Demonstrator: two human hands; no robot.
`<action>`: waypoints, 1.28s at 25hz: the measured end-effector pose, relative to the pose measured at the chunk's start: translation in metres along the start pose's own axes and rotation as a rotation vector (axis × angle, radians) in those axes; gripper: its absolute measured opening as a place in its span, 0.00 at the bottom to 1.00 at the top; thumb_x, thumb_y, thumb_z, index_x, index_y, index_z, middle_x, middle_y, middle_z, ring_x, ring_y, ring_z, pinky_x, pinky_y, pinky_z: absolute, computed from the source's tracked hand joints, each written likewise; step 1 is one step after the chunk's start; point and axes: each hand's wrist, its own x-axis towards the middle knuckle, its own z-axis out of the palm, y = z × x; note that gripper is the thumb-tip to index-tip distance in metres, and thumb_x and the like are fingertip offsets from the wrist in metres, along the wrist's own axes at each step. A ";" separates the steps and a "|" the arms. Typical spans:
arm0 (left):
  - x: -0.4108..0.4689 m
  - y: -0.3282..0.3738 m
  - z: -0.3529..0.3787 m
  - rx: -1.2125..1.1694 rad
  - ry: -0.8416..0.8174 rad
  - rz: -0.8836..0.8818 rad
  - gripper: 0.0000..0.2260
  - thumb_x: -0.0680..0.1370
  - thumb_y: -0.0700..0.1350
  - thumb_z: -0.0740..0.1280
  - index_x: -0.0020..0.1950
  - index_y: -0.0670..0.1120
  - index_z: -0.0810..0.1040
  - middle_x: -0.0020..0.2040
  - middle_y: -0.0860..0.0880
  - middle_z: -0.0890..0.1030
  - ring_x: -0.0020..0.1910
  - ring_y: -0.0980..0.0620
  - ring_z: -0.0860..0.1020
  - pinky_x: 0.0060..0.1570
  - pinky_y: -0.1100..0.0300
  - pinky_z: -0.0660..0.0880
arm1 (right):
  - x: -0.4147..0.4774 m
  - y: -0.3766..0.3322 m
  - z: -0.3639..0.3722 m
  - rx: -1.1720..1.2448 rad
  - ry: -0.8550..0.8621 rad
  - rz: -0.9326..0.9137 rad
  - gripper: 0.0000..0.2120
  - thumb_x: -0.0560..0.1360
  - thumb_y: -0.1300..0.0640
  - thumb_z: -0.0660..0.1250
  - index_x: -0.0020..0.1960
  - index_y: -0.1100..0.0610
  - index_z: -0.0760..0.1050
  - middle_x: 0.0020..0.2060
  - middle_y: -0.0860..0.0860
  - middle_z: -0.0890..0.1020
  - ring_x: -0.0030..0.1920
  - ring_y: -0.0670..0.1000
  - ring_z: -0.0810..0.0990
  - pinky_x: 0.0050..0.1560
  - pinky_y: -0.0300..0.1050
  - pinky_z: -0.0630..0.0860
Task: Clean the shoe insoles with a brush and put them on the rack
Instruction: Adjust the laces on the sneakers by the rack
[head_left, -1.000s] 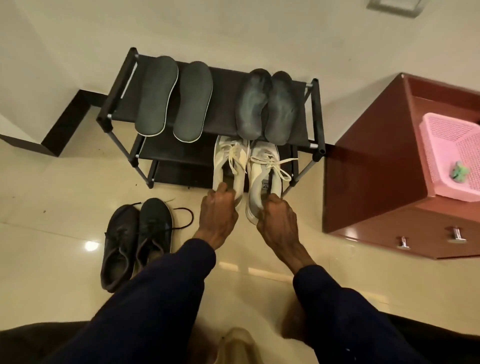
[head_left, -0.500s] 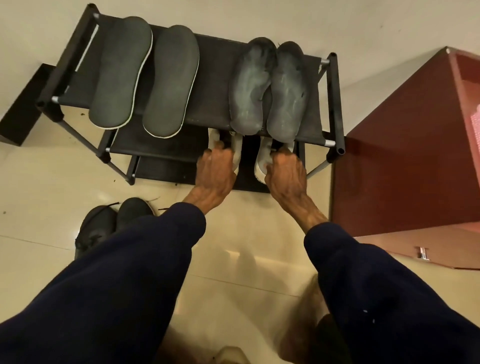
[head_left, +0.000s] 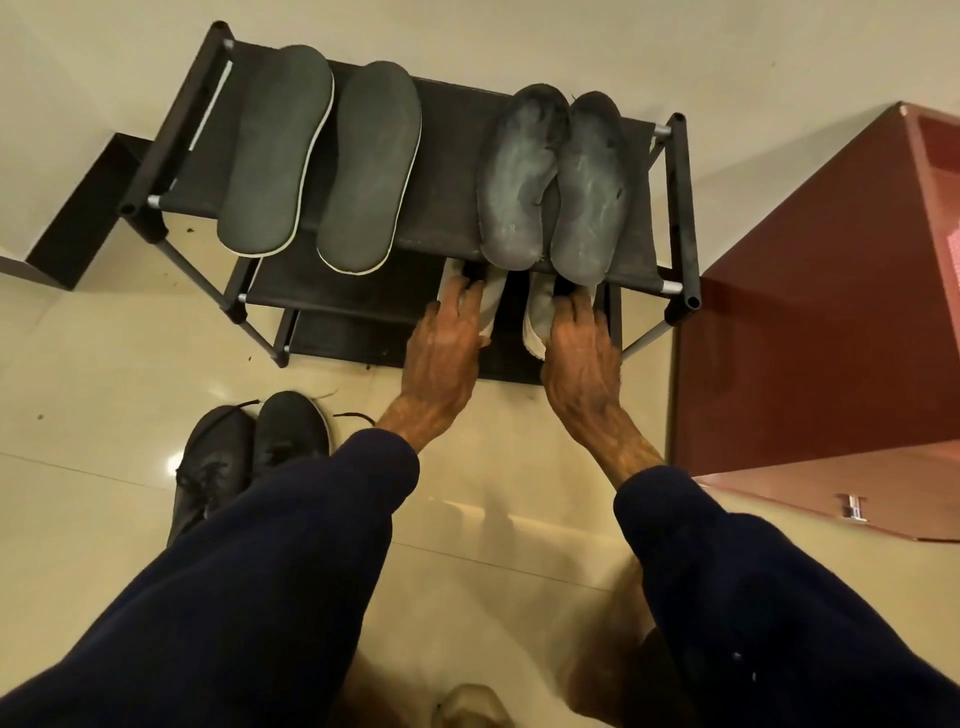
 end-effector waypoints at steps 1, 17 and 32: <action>-0.013 0.002 -0.005 -0.063 0.037 -0.001 0.28 0.76 0.39 0.75 0.74 0.41 0.70 0.73 0.40 0.69 0.64 0.40 0.78 0.62 0.49 0.79 | -0.012 -0.007 -0.002 0.023 0.045 -0.006 0.29 0.69 0.74 0.72 0.69 0.65 0.71 0.67 0.62 0.74 0.60 0.64 0.77 0.51 0.56 0.83; -0.270 -0.182 -0.094 -0.059 -0.067 -0.871 0.07 0.77 0.37 0.71 0.54 0.43 0.83 0.53 0.42 0.81 0.51 0.41 0.79 0.43 0.54 0.73 | -0.185 -0.206 0.118 0.308 -0.703 -0.376 0.13 0.79 0.61 0.67 0.63 0.56 0.79 0.59 0.53 0.81 0.57 0.56 0.81 0.53 0.51 0.79; -0.304 -0.233 -0.056 -0.204 -0.070 -0.924 0.17 0.76 0.37 0.70 0.63 0.41 0.69 0.58 0.41 0.78 0.47 0.46 0.75 0.43 0.55 0.70 | -0.217 -0.210 0.203 0.136 -0.732 -0.526 0.15 0.80 0.56 0.70 0.64 0.60 0.78 0.60 0.56 0.79 0.57 0.53 0.77 0.53 0.45 0.81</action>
